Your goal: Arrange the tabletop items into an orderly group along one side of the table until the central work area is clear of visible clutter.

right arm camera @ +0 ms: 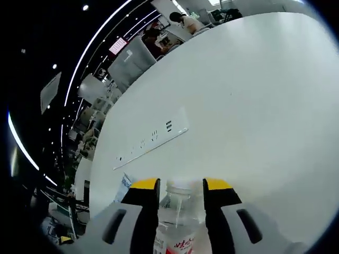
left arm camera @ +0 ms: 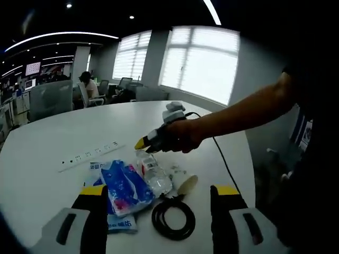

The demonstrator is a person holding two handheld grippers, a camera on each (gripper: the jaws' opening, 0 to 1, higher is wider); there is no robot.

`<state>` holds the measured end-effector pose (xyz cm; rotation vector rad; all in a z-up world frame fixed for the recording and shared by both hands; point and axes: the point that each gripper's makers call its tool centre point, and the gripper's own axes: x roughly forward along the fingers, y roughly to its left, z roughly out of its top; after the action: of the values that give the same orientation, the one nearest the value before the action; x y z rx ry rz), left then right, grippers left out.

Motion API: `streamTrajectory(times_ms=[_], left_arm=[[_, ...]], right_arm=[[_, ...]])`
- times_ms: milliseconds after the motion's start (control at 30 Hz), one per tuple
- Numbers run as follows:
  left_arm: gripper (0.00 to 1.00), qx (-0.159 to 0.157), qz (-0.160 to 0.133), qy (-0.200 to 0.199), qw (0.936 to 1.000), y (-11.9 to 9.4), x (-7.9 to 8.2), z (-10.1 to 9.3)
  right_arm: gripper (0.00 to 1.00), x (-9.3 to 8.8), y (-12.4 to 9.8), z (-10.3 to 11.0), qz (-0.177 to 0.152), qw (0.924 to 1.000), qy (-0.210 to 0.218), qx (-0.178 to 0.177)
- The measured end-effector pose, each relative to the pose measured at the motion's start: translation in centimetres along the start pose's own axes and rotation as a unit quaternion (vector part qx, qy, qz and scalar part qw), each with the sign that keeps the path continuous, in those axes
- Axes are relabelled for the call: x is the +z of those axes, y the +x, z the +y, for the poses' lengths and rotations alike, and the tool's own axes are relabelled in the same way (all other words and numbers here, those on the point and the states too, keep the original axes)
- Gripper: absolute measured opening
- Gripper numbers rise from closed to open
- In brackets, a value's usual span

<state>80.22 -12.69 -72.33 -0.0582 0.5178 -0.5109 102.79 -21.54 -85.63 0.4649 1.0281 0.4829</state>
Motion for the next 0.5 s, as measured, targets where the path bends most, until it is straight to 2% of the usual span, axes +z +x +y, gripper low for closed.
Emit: streamTrajectory(times_ms=[133, 300, 400, 500], left_arm=[[0.78, 0.002, 0.003, -0.003, 1.0000, -0.1, -0.2, 0.2], [0.78, 0.004, 0.004, -0.005, 1.0000, -0.2, -0.4, 0.4], [0.77, 0.005, 0.007, -0.006, 0.9999, -0.2, -0.5, 0.5], [0.77, 0.006, 0.008, -0.007, 0.9999, -0.1, -0.6, 0.6]], right_arm=[[0.31, -0.4, 0.7, -0.3, 0.009, 0.9999, 0.010, 0.001], [0.26, -0.3, 1.5, 0.1, 0.009, 0.9994, 0.027, 0.019], [0.21, -0.6, 1.9, 0.4, 0.013, 0.9995, 0.014, 0.027], [0.20, -0.8, 1.9, 0.4, 0.020, 0.9992, 0.014, 0.031]])
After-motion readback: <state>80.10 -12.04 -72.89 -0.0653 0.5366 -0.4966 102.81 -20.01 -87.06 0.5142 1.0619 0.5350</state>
